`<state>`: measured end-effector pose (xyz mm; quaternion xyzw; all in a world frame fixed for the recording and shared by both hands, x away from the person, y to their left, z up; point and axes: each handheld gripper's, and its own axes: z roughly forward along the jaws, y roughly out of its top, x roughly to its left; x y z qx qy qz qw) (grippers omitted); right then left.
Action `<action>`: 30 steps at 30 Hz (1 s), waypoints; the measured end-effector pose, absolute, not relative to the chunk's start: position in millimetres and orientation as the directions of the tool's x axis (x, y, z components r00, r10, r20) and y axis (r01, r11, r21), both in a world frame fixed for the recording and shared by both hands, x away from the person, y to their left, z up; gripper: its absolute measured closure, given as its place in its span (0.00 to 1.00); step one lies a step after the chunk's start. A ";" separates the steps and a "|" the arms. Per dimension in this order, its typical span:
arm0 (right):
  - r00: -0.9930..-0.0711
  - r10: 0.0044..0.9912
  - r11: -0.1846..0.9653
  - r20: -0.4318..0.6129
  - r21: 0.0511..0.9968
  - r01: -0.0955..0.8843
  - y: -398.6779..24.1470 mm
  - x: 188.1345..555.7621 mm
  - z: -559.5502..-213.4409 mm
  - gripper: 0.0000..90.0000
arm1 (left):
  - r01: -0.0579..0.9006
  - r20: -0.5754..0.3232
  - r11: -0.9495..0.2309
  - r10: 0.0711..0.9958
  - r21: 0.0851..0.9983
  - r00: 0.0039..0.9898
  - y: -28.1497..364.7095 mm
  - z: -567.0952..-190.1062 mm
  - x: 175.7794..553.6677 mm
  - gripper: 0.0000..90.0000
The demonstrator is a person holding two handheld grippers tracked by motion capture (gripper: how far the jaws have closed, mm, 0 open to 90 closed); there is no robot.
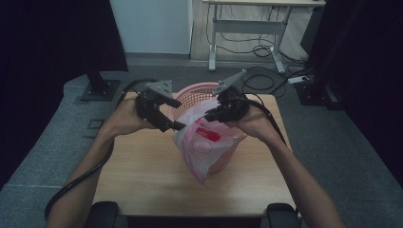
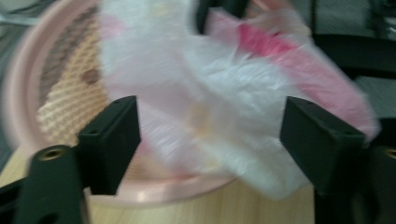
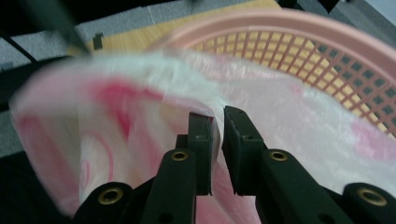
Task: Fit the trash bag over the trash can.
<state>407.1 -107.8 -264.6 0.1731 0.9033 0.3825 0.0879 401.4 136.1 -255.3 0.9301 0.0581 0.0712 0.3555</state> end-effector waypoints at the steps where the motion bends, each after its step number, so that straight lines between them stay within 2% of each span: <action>1: -0.925 0.381 0.640 -0.017 0.727 0.250 -106.5 408.5 -262.9 0.89 | 0.056 0.086 -0.749 0.149 0.660 0.985 131.0 -257.2 401.8 0.27; 7: -0.927 0.375 0.616 0.000 0.748 0.249 -96.9 414.8 -257.9 0.89 | 0.058 0.056 -0.780 0.118 0.623 0.991 113.4 -267.5 410.9 0.50; 11: -0.929 0.370 0.605 0.013 0.755 0.252 -93.7 417.7 -259.3 0.89 | 0.071 0.038 -0.775 0.121 0.628 0.992 112.1 -269.4 414.4 0.74; 13: -0.928 0.373 0.611 0.012 0.749 0.255 -91.9 419.4 -262.2 0.86 | 0.068 0.040 -0.770 0.120 0.634 0.992 112.7 -270.7 415.1 0.88; 14: -0.926 0.378 0.614 0.008 0.747 0.257 -92.1 419.3 -262.7 0.81 | 0.075 0.039 -0.767 0.130 0.637 0.991 115.2 -271.7 416.6 0.93; 18: -0.913 0.407 0.616 -0.001 0.738 0.274 -101.8 416.2 -259.8 0.66 | 0.107 0.021 -0.747 0.160 0.656 0.987 126.7 -271.7 420.4 0.97; 20: -0.906 0.423 0.609 0.001 0.740 0.285 -111.5 413.1 -256.8 0.63 | 0.122 0.009 -0.733 0.172 0.670 0.985 134.2 -271.3 423.2 0.97; 30: -0.894 0.449 0.606 0.015 0.730 0.317 -160.1 386.4 -248.6 0.61 | 0.187 -0.023 -0.707 0.235 0.682 0.972 153.6 -273.3 431.5 0.97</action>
